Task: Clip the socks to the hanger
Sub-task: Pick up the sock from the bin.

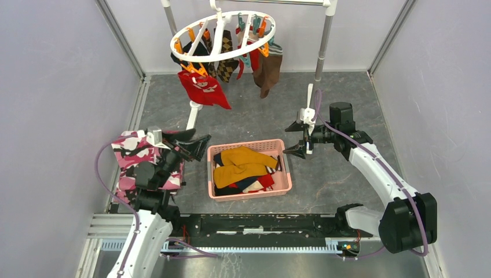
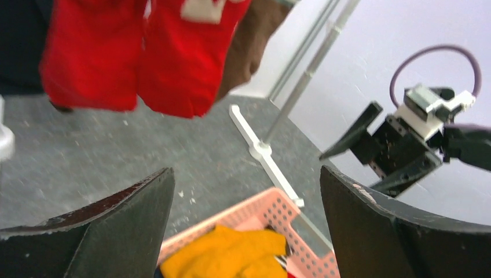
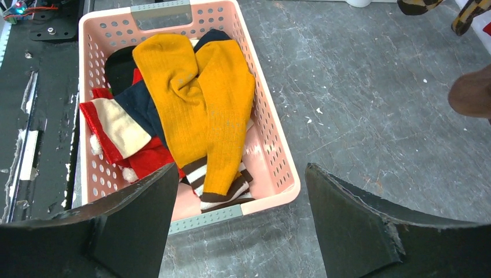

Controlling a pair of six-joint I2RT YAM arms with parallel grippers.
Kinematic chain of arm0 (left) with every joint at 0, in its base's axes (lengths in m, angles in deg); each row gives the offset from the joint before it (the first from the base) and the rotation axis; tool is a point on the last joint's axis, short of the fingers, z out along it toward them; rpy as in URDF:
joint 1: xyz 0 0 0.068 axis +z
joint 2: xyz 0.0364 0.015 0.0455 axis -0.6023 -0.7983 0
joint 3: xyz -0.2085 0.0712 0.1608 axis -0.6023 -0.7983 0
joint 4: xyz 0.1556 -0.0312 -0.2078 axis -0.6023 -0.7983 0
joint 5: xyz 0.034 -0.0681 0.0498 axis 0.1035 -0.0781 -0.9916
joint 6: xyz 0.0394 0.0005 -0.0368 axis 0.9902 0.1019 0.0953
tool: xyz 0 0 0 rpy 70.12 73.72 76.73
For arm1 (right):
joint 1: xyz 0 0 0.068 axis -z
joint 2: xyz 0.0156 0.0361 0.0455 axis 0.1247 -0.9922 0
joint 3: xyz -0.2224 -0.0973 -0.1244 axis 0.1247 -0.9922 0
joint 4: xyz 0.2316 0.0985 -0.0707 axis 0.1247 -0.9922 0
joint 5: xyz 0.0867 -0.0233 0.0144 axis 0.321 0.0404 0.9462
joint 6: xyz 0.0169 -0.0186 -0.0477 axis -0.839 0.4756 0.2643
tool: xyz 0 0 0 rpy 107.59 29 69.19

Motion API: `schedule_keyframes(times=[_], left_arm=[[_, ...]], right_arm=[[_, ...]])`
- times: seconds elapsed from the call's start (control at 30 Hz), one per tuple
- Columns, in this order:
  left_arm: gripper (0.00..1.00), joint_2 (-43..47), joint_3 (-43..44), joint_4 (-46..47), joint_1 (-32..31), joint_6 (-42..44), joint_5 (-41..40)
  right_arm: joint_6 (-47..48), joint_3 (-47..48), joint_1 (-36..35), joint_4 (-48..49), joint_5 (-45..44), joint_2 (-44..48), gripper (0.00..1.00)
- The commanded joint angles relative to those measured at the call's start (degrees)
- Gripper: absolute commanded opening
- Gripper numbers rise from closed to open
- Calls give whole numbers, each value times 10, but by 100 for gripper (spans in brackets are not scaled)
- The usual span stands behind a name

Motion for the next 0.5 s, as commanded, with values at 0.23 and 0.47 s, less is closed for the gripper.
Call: schedule_keyframes(times=[0.23,0.47], left_arm=[[99,-20,-150,181,2,-193,111],[96,-118,-129,174,-51,-203,127]], right_arm=[[24,-4,3,6,38,-11,87],[25,-6,1,6,42,-20,87]])
